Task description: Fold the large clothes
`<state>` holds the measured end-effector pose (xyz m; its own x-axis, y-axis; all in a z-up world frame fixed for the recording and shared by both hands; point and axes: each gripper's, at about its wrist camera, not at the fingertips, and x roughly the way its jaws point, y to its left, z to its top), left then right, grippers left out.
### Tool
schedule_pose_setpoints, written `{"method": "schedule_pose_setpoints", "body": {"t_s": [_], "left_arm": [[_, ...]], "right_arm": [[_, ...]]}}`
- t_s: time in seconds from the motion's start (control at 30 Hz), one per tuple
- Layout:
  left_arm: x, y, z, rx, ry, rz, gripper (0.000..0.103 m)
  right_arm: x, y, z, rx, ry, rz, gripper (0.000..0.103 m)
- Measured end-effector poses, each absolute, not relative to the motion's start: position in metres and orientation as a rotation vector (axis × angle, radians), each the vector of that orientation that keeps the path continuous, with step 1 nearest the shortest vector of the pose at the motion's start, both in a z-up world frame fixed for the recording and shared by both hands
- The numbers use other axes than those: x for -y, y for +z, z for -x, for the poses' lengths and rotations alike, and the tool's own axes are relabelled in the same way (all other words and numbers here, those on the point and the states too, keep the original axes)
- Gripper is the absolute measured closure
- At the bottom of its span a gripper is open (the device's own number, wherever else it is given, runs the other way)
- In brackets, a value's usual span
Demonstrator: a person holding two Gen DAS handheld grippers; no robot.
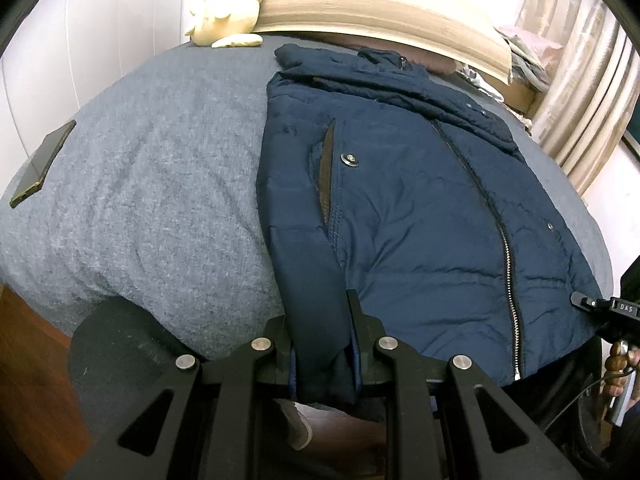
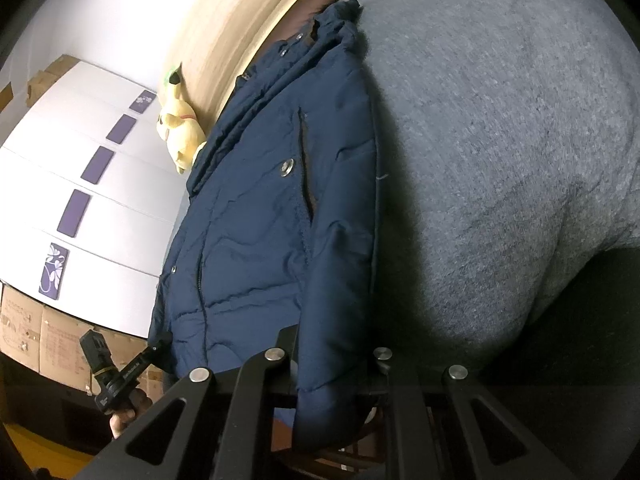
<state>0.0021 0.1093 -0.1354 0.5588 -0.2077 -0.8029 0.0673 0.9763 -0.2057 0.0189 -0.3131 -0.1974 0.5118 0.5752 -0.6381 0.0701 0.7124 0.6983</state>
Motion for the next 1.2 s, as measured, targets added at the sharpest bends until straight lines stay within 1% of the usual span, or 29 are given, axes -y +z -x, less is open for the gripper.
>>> {"method": "schedule_pose_setpoints", "body": {"t_s": [0.23, 0.83, 1.2], "left_arm": [[-0.113, -0.129, 0.001, -0.953, -0.174, 0.167, 0.083], [-0.114, -0.091, 0.020, -0.873, -0.210, 0.145, 0.083], [-0.116, -0.084, 0.023, -0.856, -0.228, 0.143, 0.083]], "right_arm": [[0.317, -0.196, -0.017, -0.997, 0.360, -0.755, 0.090], [0.329, -0.171, -0.006, -0.950, 0.435, -0.724, 0.090], [0.331, -0.167, -0.001, -0.954, 0.440, -0.702, 0.090]]}}
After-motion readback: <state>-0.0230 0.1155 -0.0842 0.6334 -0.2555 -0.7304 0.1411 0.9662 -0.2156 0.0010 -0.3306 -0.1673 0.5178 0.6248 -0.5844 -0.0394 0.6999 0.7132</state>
